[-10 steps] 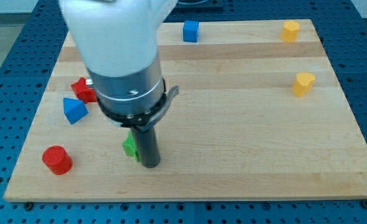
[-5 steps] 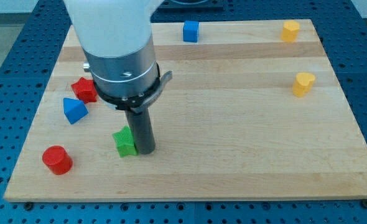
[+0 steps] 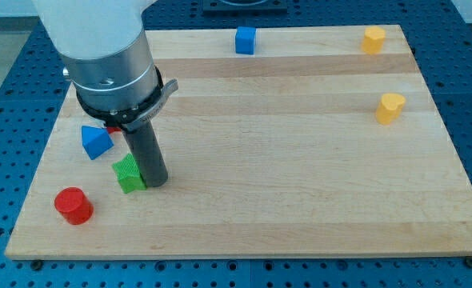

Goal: Move the green star below the triangle

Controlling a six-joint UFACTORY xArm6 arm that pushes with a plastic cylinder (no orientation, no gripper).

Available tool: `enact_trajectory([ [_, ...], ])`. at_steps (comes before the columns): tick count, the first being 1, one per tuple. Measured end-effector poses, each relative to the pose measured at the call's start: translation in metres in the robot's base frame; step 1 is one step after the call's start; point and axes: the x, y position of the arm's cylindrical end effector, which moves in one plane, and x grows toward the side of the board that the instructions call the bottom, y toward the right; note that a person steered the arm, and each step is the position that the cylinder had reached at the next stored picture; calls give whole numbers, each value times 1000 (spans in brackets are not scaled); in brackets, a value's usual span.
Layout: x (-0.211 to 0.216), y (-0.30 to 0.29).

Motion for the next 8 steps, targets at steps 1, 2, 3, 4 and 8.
enact_trajectory([
  [1,-6,0],
  [2,-6,-4],
  [3,-6,-22],
  [4,-6,-37],
  [8,-6,-59],
])
